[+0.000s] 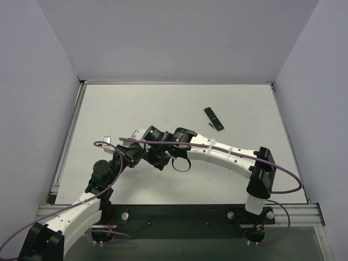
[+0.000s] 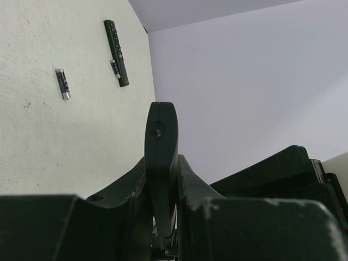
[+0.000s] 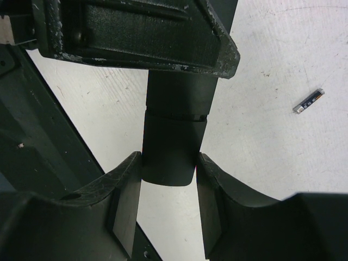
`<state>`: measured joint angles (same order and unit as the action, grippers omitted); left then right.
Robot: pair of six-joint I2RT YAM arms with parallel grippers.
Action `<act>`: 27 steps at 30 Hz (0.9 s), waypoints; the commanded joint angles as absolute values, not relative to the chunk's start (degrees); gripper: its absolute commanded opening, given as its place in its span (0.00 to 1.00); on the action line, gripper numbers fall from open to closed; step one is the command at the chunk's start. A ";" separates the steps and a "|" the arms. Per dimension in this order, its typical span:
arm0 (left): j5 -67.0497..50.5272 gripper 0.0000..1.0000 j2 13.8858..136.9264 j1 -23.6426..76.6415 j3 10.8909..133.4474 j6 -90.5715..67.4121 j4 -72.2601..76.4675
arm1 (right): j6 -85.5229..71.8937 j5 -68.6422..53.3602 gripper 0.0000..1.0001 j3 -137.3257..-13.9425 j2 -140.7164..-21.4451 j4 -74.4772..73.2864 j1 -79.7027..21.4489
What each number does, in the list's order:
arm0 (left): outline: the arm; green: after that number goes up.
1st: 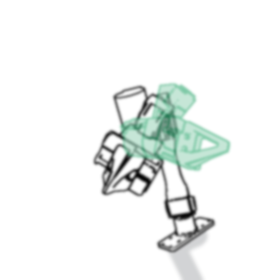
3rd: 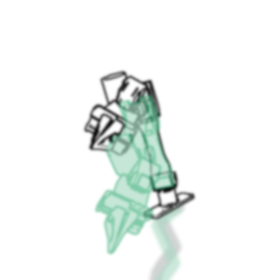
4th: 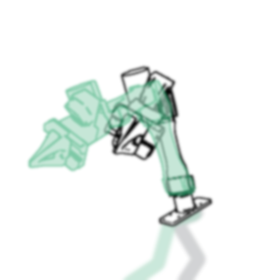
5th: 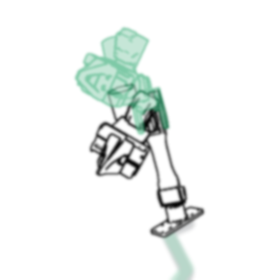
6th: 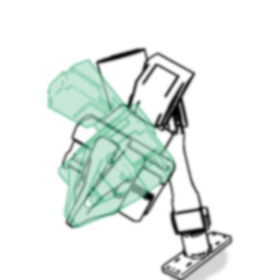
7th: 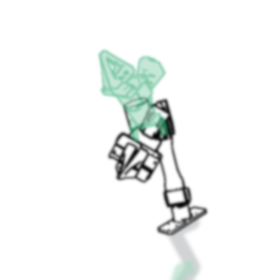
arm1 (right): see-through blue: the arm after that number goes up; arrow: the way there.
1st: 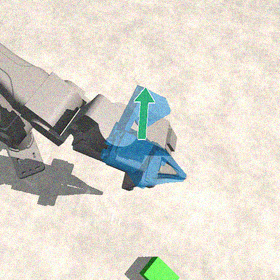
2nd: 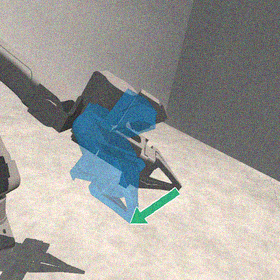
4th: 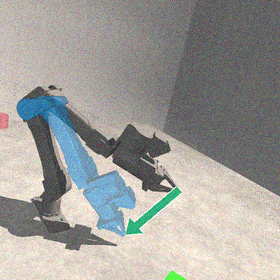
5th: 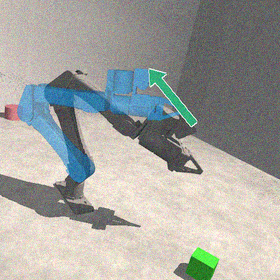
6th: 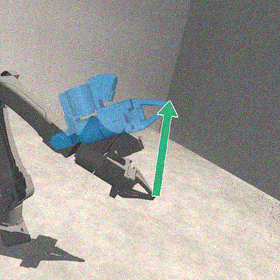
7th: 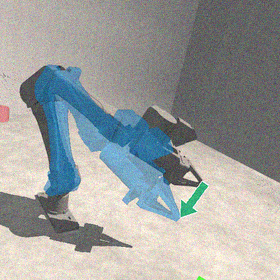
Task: Load the batteries into the remote control
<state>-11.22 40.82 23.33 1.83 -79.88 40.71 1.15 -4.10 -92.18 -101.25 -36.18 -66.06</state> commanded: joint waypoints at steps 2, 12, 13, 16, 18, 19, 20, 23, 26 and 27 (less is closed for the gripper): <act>-10.99 0.00 39.90 23.73 2.99 -82.71 47.90 | 0.97 -4.48 0.37 -93.87 -101.60 -38.94 -66.45; -11.16 0.00 40.34 23.73 2.90 -82.71 48.08 | 1.23 -4.48 0.45 -95.01 -101.43 -39.37 -66.45; -11.25 0.00 40.43 23.73 2.81 -82.79 48.16 | 1.23 -4.48 0.46 -95.18 -101.43 -39.46 -66.45; -11.25 0.00 40.52 23.73 2.90 -82.71 48.16 | 1.41 -4.48 0.50 -95.89 -101.51 -39.81 -66.36; -11.34 0.00 40.78 23.73 2.90 -82.71 48.25 | 1.41 -4.48 0.53 -96.15 -101.34 -39.99 -66.53; -11.42 0.00 40.78 23.73 2.90 -82.71 48.25 | 1.41 -4.48 0.55 -96.50 -101.25 -39.99 -66.53; -11.43 0.00 40.96 23.73 2.81 -82.71 48.25 | 1.58 -4.57 0.57 -96.68 -100.81 -39.99 -66.53; -11.60 0.00 41.31 23.73 2.81 -82.71 48.25 | 2.02 -4.75 0.67 -97.56 -99.94 -40.08 -66.88; -12.30 0.00 41.74 23.73 2.99 -82.71 48.17 | 2.72 -5.10 0.76 -98.00 -98.62 -39.99 -67.06; -12.48 0.00 41.92 23.73 3.08 -82.71 48.16 | 3.07 -5.27 0.77 -98.00 -98.18 -39.90 -67.06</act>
